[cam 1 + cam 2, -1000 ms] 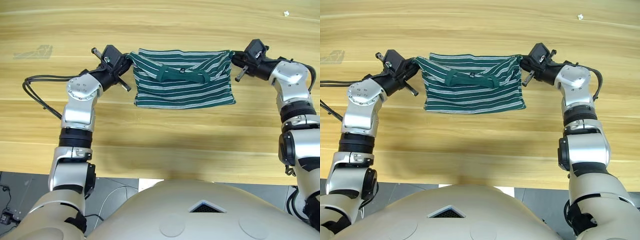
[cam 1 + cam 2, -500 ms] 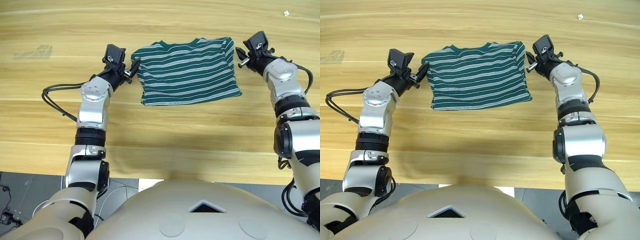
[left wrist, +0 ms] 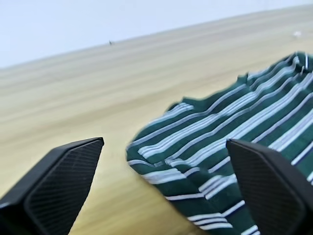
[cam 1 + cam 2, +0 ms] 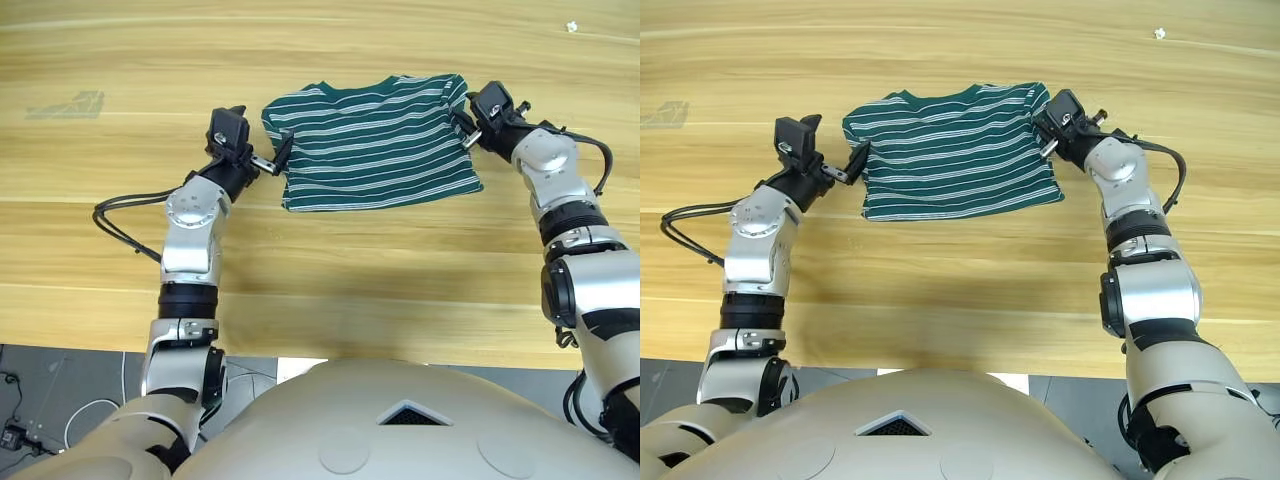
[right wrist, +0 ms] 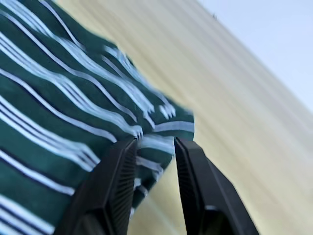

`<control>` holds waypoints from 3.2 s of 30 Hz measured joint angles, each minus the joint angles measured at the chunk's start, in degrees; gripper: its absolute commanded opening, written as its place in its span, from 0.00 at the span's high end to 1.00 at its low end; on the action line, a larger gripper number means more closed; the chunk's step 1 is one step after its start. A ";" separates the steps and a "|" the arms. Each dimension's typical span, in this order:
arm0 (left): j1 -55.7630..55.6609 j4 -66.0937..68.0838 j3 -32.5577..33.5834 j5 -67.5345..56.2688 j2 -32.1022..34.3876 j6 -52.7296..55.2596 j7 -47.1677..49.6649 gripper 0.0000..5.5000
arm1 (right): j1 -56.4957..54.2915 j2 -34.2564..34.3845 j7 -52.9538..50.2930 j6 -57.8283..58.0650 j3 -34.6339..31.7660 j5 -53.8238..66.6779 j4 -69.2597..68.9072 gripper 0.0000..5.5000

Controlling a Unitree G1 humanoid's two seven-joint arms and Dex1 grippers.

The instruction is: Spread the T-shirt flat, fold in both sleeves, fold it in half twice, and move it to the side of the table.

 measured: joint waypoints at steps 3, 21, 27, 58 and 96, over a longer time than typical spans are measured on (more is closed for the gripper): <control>2.37 -6.09 2.55 -0.01 0.90 0.15 1.21 0.16 | 1.34 -1.91 0.62 -1.05 0.96 -1.14 -3.20 0.75; 14.16 -25.01 2.84 0.72 3.81 6.54 2.36 0.16 | 9.76 -21.21 17.37 -2.17 17.91 -13.43 -25.33 0.75; 16.13 -30.97 0.80 1.15 4.13 7.26 2.46 0.16 | 24.67 -33.46 26.71 2.37 18.28 -15.49 -60.09 0.75; 22.03 -32.01 -2.87 1.94 2.29 8.21 3.74 0.16 | 26.78 -6.17 30.78 0.27 33.89 -6.68 -64.85 0.75; 47.63 -25.07 5.13 51.94 30.06 -45.64 13.94 0.04 | 37.82 -22.88 5.56 -49.32 2.13 -29.06 -54.65 0.59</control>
